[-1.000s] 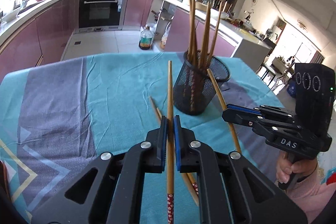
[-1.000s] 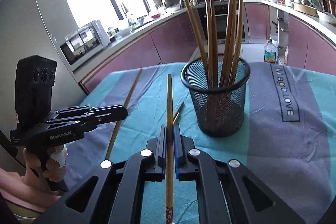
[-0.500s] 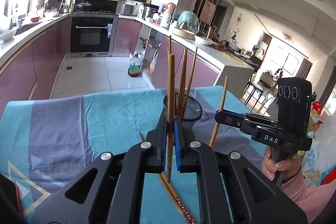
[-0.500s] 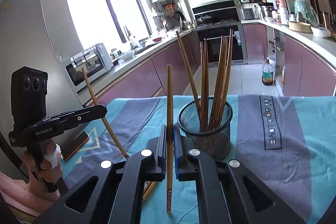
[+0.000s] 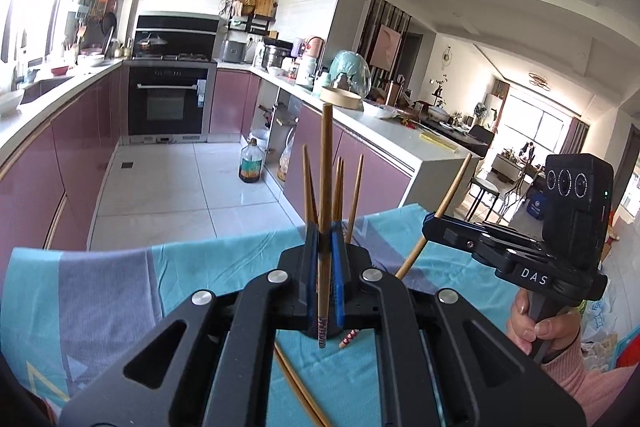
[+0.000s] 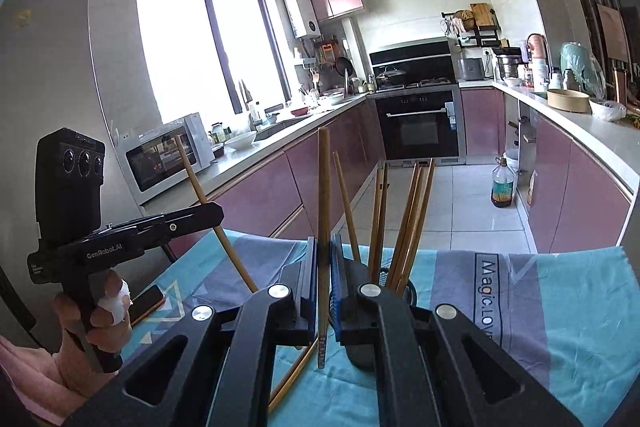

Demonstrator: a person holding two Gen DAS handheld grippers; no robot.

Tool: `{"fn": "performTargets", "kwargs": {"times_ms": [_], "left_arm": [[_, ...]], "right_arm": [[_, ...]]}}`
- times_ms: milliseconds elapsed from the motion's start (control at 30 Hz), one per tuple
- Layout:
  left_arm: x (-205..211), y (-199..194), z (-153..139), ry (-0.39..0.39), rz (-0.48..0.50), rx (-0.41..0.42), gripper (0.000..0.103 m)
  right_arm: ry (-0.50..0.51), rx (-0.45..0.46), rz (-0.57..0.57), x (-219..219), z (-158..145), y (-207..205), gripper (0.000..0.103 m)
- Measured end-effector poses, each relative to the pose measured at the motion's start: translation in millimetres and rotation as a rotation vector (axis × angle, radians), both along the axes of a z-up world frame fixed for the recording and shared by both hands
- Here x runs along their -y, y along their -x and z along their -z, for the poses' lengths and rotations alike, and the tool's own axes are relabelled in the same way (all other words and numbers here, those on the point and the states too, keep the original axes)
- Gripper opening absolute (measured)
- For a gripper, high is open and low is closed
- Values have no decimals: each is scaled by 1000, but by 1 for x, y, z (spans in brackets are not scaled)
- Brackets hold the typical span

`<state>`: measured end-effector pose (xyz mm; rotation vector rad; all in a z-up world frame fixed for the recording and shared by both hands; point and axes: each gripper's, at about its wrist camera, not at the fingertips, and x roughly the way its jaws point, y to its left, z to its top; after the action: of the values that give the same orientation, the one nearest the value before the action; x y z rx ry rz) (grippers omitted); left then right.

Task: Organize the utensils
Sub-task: 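Lift the chopsticks upright and insert them into the mesh cup with both grippers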

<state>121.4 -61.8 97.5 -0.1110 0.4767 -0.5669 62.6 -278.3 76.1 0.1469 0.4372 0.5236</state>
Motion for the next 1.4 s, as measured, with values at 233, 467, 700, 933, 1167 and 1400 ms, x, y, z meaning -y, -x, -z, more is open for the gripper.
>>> {"fn": "performTargets", "kwargs": {"times_ms": [233,467,700,933,1167,1400], "left_arm": [[11,-11,-24,8,12,60,7],[25,-29,-32,-14,7,74,7],[42,-49,-16,-68,13,27,7],[54,-64,18,-129,52,-75,7],[54,-79,41,-176,80,-141,7],[50,-99,44,-172,56,-161,7]], "right_arm": [[-7,63,31,12,-23,-9,5],[-8,94,61,21,-35,-23,5],[16,61,75,16,-20,-36,5],[46,-43,60,10,9,-52,5],[78,-177,40,4,36,-71,5],[82,-215,75,5,44,-85,7]]}}
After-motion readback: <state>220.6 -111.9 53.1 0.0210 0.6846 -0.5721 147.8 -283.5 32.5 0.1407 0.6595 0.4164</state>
